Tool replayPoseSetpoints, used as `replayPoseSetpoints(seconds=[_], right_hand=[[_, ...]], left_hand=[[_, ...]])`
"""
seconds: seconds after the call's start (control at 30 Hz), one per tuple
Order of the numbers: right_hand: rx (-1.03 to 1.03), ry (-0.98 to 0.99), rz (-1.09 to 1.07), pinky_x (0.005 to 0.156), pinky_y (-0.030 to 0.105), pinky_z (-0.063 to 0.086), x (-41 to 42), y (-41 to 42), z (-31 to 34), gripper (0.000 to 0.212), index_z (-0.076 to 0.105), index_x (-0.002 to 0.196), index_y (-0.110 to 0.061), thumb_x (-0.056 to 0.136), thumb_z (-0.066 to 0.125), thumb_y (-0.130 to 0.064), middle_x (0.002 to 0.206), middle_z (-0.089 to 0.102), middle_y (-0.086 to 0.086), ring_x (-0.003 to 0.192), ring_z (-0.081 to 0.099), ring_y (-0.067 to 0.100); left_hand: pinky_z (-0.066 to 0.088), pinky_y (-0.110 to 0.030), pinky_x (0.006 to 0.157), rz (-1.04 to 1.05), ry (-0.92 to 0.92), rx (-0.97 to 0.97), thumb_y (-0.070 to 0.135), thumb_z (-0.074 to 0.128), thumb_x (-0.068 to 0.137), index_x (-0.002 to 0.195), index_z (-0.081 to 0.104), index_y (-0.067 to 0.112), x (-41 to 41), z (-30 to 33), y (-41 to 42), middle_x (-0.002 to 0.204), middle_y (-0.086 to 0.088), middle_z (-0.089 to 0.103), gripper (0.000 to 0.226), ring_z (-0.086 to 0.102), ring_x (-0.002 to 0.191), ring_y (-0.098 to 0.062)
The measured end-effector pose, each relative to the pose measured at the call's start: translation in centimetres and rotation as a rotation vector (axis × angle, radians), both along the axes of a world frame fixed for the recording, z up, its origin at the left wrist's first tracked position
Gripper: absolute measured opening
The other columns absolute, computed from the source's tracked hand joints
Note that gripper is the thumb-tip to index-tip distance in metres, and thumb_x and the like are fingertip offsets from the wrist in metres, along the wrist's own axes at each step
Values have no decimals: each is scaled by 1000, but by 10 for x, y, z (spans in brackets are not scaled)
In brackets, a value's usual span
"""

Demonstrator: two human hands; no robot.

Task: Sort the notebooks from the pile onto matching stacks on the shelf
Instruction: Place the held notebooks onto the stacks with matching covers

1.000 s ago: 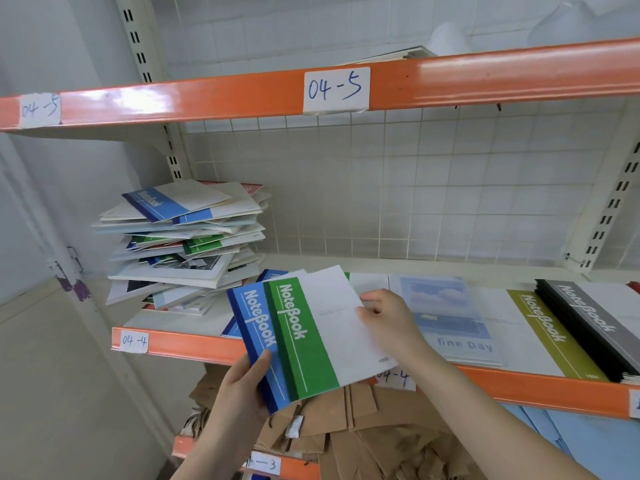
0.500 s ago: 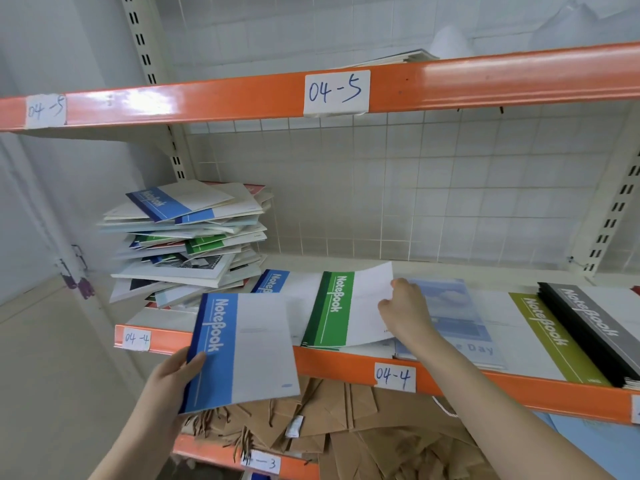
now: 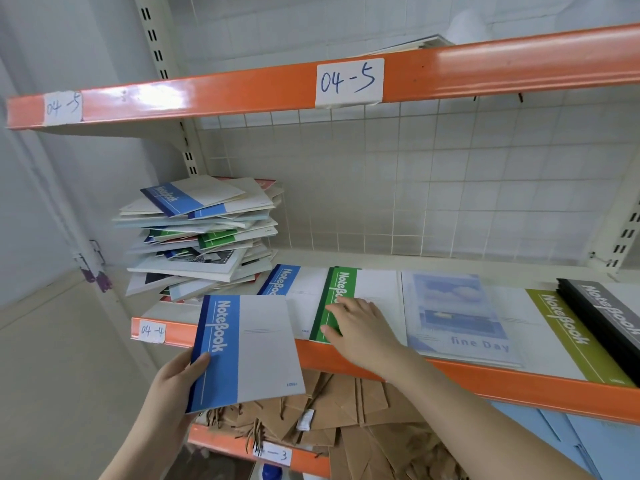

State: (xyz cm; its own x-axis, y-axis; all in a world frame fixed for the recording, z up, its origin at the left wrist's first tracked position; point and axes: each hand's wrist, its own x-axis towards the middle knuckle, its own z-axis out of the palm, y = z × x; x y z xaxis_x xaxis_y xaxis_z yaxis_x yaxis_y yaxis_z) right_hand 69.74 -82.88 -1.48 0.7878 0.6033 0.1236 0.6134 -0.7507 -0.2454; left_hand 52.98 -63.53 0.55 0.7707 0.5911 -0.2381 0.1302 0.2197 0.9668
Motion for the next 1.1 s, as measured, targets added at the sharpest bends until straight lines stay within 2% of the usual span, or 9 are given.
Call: replayPoseSetpoints(seconds=[0.1, 0.17, 0.47, 0.8, 0.9, 1.0, 1.1], right_hand=[[22, -30, -55, 115, 40, 23, 1, 0, -3, 49, 36, 143, -19, 100, 32, -42, 148, 35, 1, 137, 29, 19], [30, -44, -77, 113, 38, 25, 2, -3, -4, 48, 37, 142, -18, 100, 32, -40, 146, 38, 0, 135, 32, 19], [38, -29, -45, 111, 35, 28, 11, -7, -2, 46, 38, 141, -17, 100, 33, -37, 143, 40, 1, 131, 36, 18], [-25, -44, -45, 105, 36, 36, 15, -6, 3, 45, 40, 138, -16, 100, 34, -37, 139, 44, 2, 127, 40, 18], [53, -82, 76, 106, 32, 34, 11, 3, 5, 42, 44, 136, -16, 100, 36, -35, 140, 43, 0, 129, 38, 16], [42, -63, 237, 109, 33, 30, 6, 15, 6, 35, 51, 127, -18, 99, 38, -34, 135, 46, -4, 127, 37, 13], [26, -49, 269, 97, 31, 35, 5, 22, 5, 23, 54, 107, -17, 97, 42, -33, 114, 51, -3, 110, 43, 15]], left_hand=[[48, -36, 61, 0, -9, -20, 13, 48, 97, 114, 49, 10, 0, -1, -4, 96, -13, 61, 17, 58, 78, -25], [47, -38, 64, 4, -3, -22, 13, 48, 98, 114, 48, 13, 0, -2, -6, 96, -13, 61, 16, 58, 79, -25], [47, -38, 62, 21, 41, -34, 17, 48, 98, 120, 47, 14, -1, -5, -6, 104, -15, 59, 22, 58, 82, -27], [47, -35, 58, 39, 51, -28, 17, 49, 97, 116, 48, 14, -7, -9, -4, 99, -12, 61, 19, 60, 80, -27], [47, -36, 61, 49, 54, -33, 18, 50, 97, 116, 47, 14, -8, -11, -2, 99, -12, 60, 20, 60, 81, -29], [47, -37, 62, 43, 50, -27, 18, 51, 97, 117, 47, 12, -8, -11, -1, 100, -14, 60, 21, 59, 81, -29], [46, -36, 61, 49, 46, -25, 18, 50, 97, 117, 48, 13, -9, -12, -2, 99, -13, 61, 20, 60, 81, -29]])
